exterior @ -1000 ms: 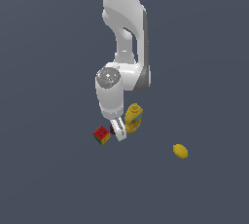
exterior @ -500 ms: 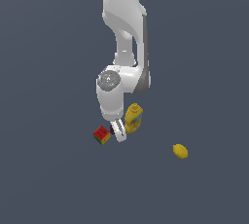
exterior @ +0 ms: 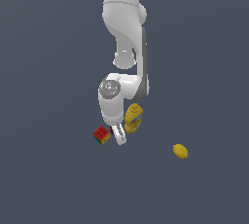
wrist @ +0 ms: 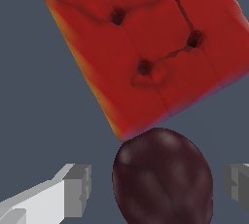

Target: Pick up a designated object from a clutter of objects.

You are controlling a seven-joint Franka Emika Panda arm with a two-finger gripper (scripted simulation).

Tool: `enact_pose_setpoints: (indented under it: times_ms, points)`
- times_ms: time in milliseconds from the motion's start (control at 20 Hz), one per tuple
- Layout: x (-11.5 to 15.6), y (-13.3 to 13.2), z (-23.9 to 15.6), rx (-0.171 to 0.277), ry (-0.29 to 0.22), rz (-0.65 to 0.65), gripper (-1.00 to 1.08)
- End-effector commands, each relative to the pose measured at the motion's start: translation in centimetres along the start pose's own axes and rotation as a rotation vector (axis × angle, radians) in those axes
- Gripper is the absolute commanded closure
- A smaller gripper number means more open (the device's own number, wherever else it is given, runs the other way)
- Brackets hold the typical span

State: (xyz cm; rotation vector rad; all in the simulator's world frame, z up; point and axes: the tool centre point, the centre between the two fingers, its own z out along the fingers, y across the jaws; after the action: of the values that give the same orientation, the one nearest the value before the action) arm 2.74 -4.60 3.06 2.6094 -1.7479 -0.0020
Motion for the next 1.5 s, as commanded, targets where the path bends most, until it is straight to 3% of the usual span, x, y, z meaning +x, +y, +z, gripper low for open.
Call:
enact_pose_setpoints:
  times_ms: [0, 50, 850, 1450]
  points:
    - [0.0, -0.1, 0.2, 0.001, 0.001, 0.000, -0.92]
    - [0.0, -0.1, 0.2, 0.001, 0.001, 0.000, 1.08]
    - [-0.5, -0.1, -0.6, 0.002, 0.001, 0.000, 1.08]
    - [-4.8, 0.3, -7.0, 0.002, 0.000, 0.000, 1.08]
